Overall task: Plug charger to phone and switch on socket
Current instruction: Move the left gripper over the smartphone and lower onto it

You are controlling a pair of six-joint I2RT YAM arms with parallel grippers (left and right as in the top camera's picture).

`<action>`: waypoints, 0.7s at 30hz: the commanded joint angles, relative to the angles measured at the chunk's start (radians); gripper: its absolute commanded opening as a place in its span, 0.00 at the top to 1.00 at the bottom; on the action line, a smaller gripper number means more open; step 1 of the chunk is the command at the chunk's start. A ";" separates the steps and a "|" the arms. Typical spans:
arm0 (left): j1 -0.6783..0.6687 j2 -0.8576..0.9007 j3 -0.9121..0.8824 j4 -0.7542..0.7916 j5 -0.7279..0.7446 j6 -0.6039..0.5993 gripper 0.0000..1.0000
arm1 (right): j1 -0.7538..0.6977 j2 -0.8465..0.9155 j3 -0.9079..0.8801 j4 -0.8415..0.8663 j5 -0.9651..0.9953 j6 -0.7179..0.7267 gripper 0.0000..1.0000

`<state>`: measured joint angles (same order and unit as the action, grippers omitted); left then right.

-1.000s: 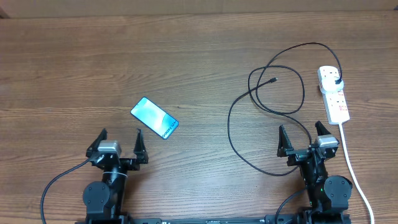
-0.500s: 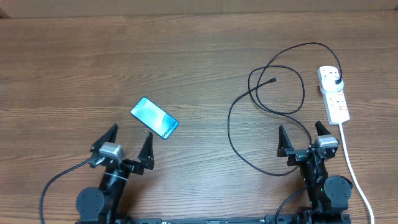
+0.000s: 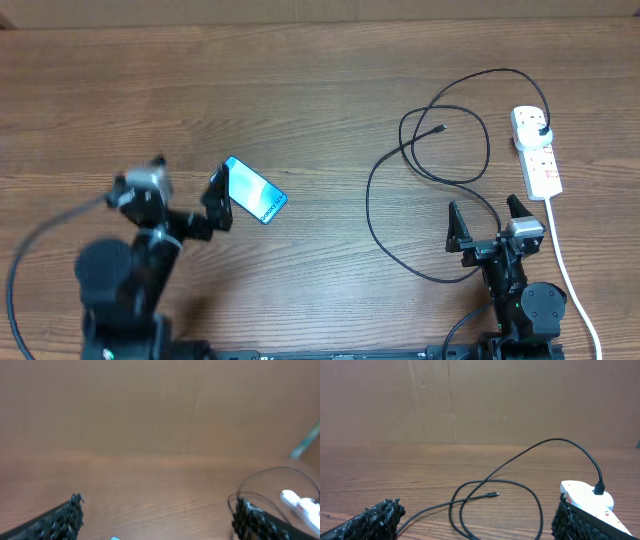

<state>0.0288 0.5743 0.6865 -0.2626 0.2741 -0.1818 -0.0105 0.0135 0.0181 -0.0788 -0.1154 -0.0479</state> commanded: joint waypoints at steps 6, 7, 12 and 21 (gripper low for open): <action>-0.001 0.416 0.574 -0.519 0.035 -0.006 0.00 | 0.004 -0.011 -0.010 0.005 0.010 -0.003 0.00; -0.003 0.458 0.631 -0.577 0.066 -0.006 0.00 | 0.004 -0.011 -0.010 0.005 0.010 -0.003 0.00; -0.003 0.585 0.738 -0.712 0.253 -0.006 0.00 | 0.004 -0.011 -0.010 0.005 0.010 -0.003 0.00; -0.004 0.731 0.736 -0.802 0.301 -0.203 0.00 | 0.004 -0.011 -0.010 0.005 0.010 -0.002 0.00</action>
<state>0.0280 1.2709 1.4094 -1.0557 0.5507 -0.2138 -0.0105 0.0135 0.0181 -0.0784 -0.1150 -0.0486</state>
